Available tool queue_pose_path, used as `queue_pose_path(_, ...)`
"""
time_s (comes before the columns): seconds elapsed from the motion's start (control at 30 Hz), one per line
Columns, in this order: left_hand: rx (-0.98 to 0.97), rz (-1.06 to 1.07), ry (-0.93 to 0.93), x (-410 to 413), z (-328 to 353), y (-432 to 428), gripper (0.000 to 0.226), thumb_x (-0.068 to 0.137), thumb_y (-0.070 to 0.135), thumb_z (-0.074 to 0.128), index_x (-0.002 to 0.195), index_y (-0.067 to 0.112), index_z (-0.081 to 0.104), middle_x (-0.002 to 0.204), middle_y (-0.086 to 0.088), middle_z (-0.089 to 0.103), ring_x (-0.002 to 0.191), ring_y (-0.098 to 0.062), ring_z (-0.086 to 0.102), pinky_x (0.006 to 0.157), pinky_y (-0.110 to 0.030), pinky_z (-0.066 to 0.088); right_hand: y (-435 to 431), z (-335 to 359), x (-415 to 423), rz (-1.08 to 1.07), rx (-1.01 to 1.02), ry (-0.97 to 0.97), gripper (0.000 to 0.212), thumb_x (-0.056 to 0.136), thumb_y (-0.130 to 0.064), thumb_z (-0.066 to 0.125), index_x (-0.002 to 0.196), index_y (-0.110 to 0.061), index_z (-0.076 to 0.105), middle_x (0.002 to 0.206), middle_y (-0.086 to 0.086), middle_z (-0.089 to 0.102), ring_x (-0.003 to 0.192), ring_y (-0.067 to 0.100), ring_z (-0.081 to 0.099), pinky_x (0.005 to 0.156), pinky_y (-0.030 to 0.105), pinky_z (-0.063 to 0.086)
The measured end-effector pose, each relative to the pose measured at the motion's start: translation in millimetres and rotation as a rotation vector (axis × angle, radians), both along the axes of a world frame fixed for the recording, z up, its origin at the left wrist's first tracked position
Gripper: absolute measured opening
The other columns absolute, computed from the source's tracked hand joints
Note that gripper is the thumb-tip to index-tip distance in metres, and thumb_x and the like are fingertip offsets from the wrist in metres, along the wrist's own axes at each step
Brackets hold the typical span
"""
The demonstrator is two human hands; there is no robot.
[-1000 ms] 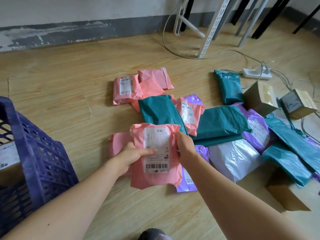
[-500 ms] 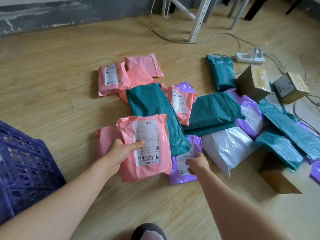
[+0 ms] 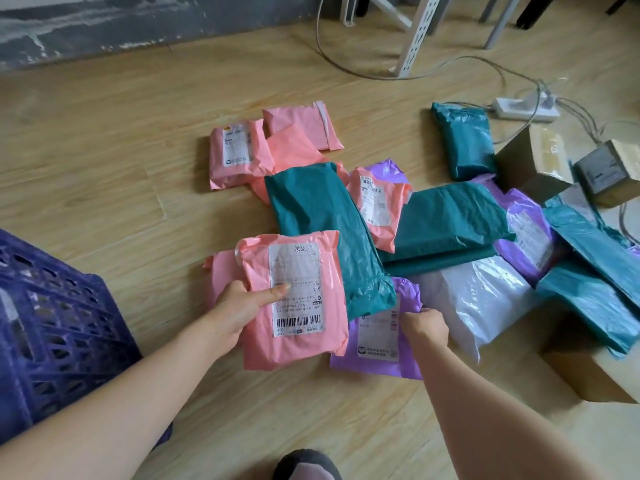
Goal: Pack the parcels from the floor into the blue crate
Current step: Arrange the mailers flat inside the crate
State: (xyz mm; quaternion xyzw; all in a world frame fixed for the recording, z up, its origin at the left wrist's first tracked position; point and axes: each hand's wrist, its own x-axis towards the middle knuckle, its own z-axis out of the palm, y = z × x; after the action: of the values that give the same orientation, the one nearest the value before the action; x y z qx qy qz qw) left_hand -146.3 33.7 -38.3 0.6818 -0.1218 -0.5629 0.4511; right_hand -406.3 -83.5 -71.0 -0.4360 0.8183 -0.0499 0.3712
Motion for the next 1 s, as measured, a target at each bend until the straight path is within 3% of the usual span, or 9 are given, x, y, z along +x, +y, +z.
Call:
queue_pose_path(0.13, -0.014, -0.056, -0.005, 1, 12, 1, 0.119, 0.014, 0.063, 0.088, 0.117, 0.012, 0.058, 0.11, -0.003, 0.07, 0.108, -0.025, 0.063, 0.1, -0.044, 0.046, -6, 35, -8, 0.074, -0.033, 0.153, 0.015, 0.077, -0.018, 0.053, 0.081, -0.01, 0.065, 0.087, 0.013, 0.067, 0.08, 0.032, 0.062, 0.067, 0.03, 0.044)
queue_pose_path(0.27, -0.055, -0.09, -0.088, 1, 43, -2, 0.099, 0.033, 0.057, 0.085, 0.117, 0.013, 0.057, 0.118, -0.003, 0.065, 0.118, -0.025, 0.055, 0.107, -0.046, 0.038, -13, 87, -9, 0.138, -0.172, 0.255, 0.016, 0.076, -0.019, 0.056, 0.084, -0.01, 0.065, 0.092, 0.013, 0.067, 0.087, 0.033, 0.064, 0.07, 0.031, 0.045)
queue_pose_path(0.4, -0.134, -0.059, -0.123, 4, 86, -3, 0.108, 0.036, 0.06, 0.083, 0.124, 0.006, 0.053, 0.126, -0.007, 0.061, 0.121, -0.025, 0.053, 0.109, -0.045, 0.035, -17, 151, 11, 0.248, -0.312, 0.277, 0.015, 0.08, -0.019, 0.056, 0.086, -0.009, 0.066, 0.095, 0.013, 0.067, 0.092, 0.033, 0.063, 0.068, 0.028, 0.04)
queue_pose_path(0.5, -0.208, -0.007, -0.168, 6, 122, 4, 0.065, 0.073, 0.036, 0.078, 0.124, 0.002, 0.055, 0.128, -0.007, 0.06, 0.122, -0.021, 0.052, 0.109, -0.037, 0.034, -10, 198, 31, 0.34, -0.441, 0.304, 0.018, 0.082, -0.02, 0.057, 0.093, -0.009, 0.066, 0.101, 0.013, 0.065, 0.098, 0.033, 0.061, 0.07, 0.03, 0.039)
queue_pose_path(0.6, -0.195, 0.07, -0.212, 13, 150, 23, 0.007, 0.089, 0.011, 0.061, 0.095, 0.009, 0.065, 0.109, -0.013, 0.066, 0.109, -0.029, 0.059, 0.103, -0.04, 0.041, 3, 235, 54, 0.385, -0.531, 0.292, 0.023, 0.081, -0.019, 0.055, 0.097, -0.008, 0.067, 0.104, 0.015, 0.066, 0.101, 0.034, 0.061, 0.073, 0.03, 0.041)
queue_pose_path(0.7, -0.183, 0.155, -0.24, 23, 177, 46, 0.013, 0.091, 0.008, 0.057, 0.082, 0.015, 0.063, 0.096, -0.014, 0.066, 0.094, -0.029, 0.061, 0.094, -0.043, 0.045, 26, 261, 84, 0.396, -0.568, 0.221, 0.023, 0.08, -0.021, 0.054, 0.095, -0.011, 0.068, 0.099, 0.014, 0.067, 0.097, 0.033, 0.062, 0.072, 0.03, 0.041)
queue_pose_path(0.77, -0.184, 0.231, -0.266, 36, 189, 62, 0.008, 0.092, 0.01, 0.057, 0.094, 0.01, 0.065, 0.102, -0.014, 0.067, 0.096, -0.029, 0.062, 0.093, -0.043, 0.045, 45, 273, 109, 0.421, -0.604, 0.156, 0.023, 0.081, -0.022, 0.052, 0.095, -0.013, 0.067, 0.093, 0.012, 0.066, 0.092, 0.033, 0.062, 0.073, 0.031, 0.042)
queue_pose_path(0.87, -0.179, 0.357, -0.305, 64, 199, 90, 0.025, 0.092, 0.017, 0.056, 0.115, 0.012, 0.063, 0.116, -0.013, 0.066, 0.109, -0.031, 0.06, 0.101, -0.05, 0.043, 74, 285, 150, 0.459, -0.657, 0.026, 0.025, 0.083, -0.02, 0.046, 0.098, -0.013, 0.064, 0.091, 0.01, 0.066, 0.09, 0.032, 0.061, 0.074, 0.031, 0.042)
queue_pose_path(1.0, -0.15, 0.505, -0.348, 103, 214, 132, 0.024, 0.095, 0.023, 0.052, 0.114, 0.013, 0.062, 0.111, -0.011, 0.066, 0.107, -0.031, 0.06, 0.099, -0.051, 0.045, 113, 299, 207, 0.515, -0.768, -0.116, 0.02, 0.086, -0.02, 0.044, 0.096, -0.013, 0.061, 0.101, 0.012, 0.066, 0.093, 0.032, 0.059, 0.07, 0.031, 0.034)
